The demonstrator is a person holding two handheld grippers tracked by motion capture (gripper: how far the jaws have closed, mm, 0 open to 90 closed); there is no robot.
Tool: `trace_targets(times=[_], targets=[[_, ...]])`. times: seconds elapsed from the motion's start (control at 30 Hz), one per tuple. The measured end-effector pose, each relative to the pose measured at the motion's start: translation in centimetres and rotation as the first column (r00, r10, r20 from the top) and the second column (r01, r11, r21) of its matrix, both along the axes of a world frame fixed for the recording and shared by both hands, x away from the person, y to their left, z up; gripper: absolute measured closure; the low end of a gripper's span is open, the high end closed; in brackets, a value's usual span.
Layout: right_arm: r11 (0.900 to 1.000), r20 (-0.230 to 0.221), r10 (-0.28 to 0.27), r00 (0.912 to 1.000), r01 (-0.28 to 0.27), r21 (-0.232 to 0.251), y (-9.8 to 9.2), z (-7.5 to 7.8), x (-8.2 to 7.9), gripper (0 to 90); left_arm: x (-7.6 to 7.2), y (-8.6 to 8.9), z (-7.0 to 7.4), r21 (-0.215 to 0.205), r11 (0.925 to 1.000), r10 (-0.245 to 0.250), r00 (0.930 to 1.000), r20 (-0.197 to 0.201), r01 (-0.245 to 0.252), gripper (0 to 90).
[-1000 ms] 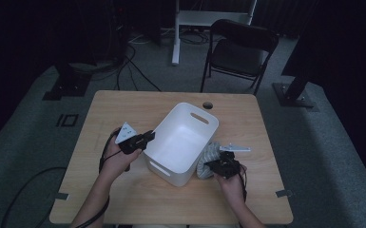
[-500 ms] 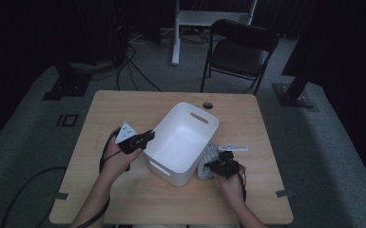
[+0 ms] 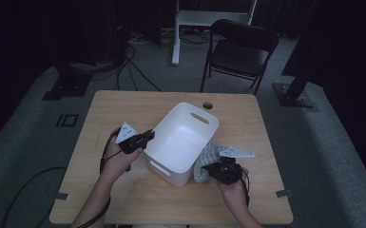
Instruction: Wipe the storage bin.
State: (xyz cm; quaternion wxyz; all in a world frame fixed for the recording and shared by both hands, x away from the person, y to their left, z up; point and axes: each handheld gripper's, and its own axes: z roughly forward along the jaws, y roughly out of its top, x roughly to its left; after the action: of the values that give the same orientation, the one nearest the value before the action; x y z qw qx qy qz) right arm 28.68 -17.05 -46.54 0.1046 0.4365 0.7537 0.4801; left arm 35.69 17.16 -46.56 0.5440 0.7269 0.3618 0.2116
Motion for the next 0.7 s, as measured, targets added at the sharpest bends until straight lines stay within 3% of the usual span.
trace_targets(times=[0.37, 0.7], targets=[[0.999, -0.071, -0.026, 0.9971, 0.023, -0.043, 0.4, -2.6, 1.5, 76.7, -0.1, -0.1, 0.0, 0.021, 0.9998, -0.006, 0.9999, 0.015, 0.006, 83.1], [0.997, -0.154, -0.05, 0.9867, 0.04, -0.072, 0.3, -5.0, 2.9, 76.8, 0.0, -0.2, 0.0, 0.009, 0.9998, 0.02, 0.9997, 0.01, -0.02, 82.8]])
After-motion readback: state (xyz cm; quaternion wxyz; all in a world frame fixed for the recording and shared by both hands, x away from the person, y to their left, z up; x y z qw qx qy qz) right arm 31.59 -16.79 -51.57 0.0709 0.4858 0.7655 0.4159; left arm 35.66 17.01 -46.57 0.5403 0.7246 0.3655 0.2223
